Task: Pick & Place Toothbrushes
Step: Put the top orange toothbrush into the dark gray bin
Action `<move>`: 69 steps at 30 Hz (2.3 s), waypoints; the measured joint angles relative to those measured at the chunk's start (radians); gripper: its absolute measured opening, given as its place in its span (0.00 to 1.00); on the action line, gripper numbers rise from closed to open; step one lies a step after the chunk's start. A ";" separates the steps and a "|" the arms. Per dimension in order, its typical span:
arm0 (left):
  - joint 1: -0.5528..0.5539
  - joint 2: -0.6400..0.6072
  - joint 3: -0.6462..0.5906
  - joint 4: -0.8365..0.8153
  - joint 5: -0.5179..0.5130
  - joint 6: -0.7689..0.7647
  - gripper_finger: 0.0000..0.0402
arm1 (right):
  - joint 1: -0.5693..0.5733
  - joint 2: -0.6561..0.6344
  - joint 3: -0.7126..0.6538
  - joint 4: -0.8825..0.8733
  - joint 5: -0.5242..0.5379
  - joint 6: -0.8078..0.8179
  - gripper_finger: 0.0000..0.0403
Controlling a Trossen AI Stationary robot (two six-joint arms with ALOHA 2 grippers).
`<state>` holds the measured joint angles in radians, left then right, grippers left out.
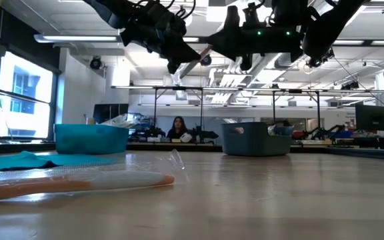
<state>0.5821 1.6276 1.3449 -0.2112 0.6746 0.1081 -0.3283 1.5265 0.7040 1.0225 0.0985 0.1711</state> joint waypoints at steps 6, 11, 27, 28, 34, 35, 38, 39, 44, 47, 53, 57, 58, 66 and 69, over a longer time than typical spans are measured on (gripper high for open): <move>0.000 -0.001 0.000 0.000 0.000 0.002 0.04 | 0.000 0.000 0.000 0.000 -0.001 0.002 0.09; 0.000 -0.001 0.000 0.000 -0.001 0.005 0.04 | 0.001 0.000 0.000 0.002 -0.004 0.005 0.04; 0.000 -0.001 0.000 0.000 -0.096 -0.039 0.32 | 0.000 0.000 0.000 -0.006 0.005 0.011 0.03; 0.000 -0.001 0.000 0.000 -0.111 -0.039 0.34 | 0.000 0.000 0.000 -0.006 0.005 0.011 0.03; 0.000 -0.001 0.000 0.000 -0.123 -0.037 0.43 | 0.000 0.000 0.000 -0.005 0.001 0.012 0.03; 0.000 -0.001 0.000 0.000 -0.123 -0.037 0.44 | 0.000 0.000 0.000 -0.005 0.001 0.012 0.03; 0.000 -0.001 0.000 0.000 -0.123 -0.037 0.44 | 0.000 0.000 0.000 -0.006 0.006 0.013 0.03; 0.000 -0.001 0.000 0.000 -0.124 -0.037 0.44 | 0.000 0.000 0.000 -0.010 0.007 0.011 0.03; 0.000 -0.001 0.000 0.001 -0.116 -0.080 0.44 | 0.000 -0.017 0.000 -0.061 0.036 0.008 0.03; 0.001 -0.001 0.000 0.001 -0.116 -0.047 0.44 | -0.001 -0.042 0.000 -0.108 0.052 0.007 0.03; 0.040 -0.019 0.001 0.006 -0.109 -0.033 0.44 | -0.001 -0.140 0.000 -0.274 0.113 -0.028 0.03; 0.069 -0.039 -0.068 0.080 -0.065 -0.035 0.44 | -0.006 -0.226 0.000 -0.423 0.161 -0.047 0.03; 0.077 -0.052 -0.097 0.108 -0.052 -0.044 0.44 | -0.008 -0.250 0.000 -0.467 0.172 -0.047 0.03; 0.142 -0.214 -0.362 0.286 -0.050 -0.115 0.44 | -0.048 -0.377 0.000 -0.710 0.187 -0.025 0.03; 0.150 -0.301 -0.457 0.335 -0.055 -0.136 0.44 | -0.073 -0.393 0.000 -0.765 0.167 0.008 0.03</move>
<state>0.7325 1.3266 0.8880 0.1237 0.6195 -0.0278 -0.4017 1.1336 0.7040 0.2579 0.2658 0.1787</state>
